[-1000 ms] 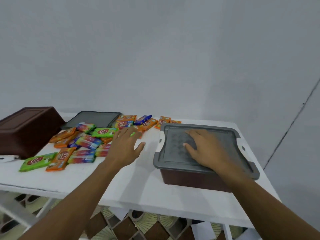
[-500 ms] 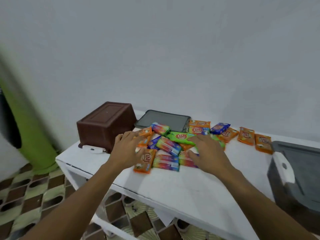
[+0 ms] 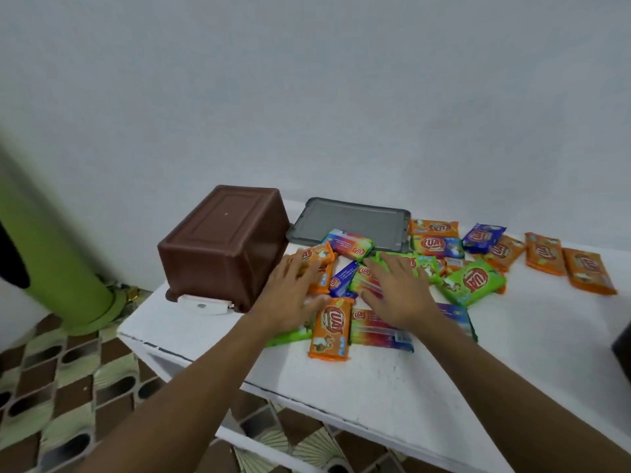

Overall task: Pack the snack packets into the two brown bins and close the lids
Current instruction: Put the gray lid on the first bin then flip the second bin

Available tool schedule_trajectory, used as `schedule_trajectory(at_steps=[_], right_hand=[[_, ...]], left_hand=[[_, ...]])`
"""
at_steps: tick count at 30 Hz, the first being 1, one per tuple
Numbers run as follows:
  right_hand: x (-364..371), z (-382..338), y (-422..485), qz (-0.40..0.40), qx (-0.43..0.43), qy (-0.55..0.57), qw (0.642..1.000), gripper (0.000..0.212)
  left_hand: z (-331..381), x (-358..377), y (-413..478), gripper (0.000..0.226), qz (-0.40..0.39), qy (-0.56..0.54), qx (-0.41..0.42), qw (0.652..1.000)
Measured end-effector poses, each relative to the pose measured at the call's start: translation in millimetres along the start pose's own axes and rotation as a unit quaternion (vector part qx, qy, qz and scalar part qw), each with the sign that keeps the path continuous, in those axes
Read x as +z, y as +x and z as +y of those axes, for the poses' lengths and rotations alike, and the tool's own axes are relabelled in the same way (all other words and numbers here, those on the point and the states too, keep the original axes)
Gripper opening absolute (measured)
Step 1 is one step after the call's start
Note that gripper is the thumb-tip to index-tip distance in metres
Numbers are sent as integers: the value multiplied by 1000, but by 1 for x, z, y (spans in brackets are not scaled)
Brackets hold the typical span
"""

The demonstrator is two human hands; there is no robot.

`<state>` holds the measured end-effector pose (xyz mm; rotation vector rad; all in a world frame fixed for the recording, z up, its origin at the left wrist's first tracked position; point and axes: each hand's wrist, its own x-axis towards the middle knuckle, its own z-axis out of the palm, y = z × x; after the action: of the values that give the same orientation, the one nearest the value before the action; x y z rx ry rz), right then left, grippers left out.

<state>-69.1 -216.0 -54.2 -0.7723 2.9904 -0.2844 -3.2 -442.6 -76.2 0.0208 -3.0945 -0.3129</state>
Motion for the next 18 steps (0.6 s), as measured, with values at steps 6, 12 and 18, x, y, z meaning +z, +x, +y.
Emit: schedule_trajectory(at_steps=[6,12,18], right_hand=[[30,39,9,10,-1,-77,997,82],[30,59,-8,46,41,-78,995,91],[23,90,-36,65,121,-95,986,95]], left_hand=[[3,26,24,73,-38,-35,-5,999],[32,34,33,68,-29,-11,85,996],[65,40,43,70,-39,12,174,984]])
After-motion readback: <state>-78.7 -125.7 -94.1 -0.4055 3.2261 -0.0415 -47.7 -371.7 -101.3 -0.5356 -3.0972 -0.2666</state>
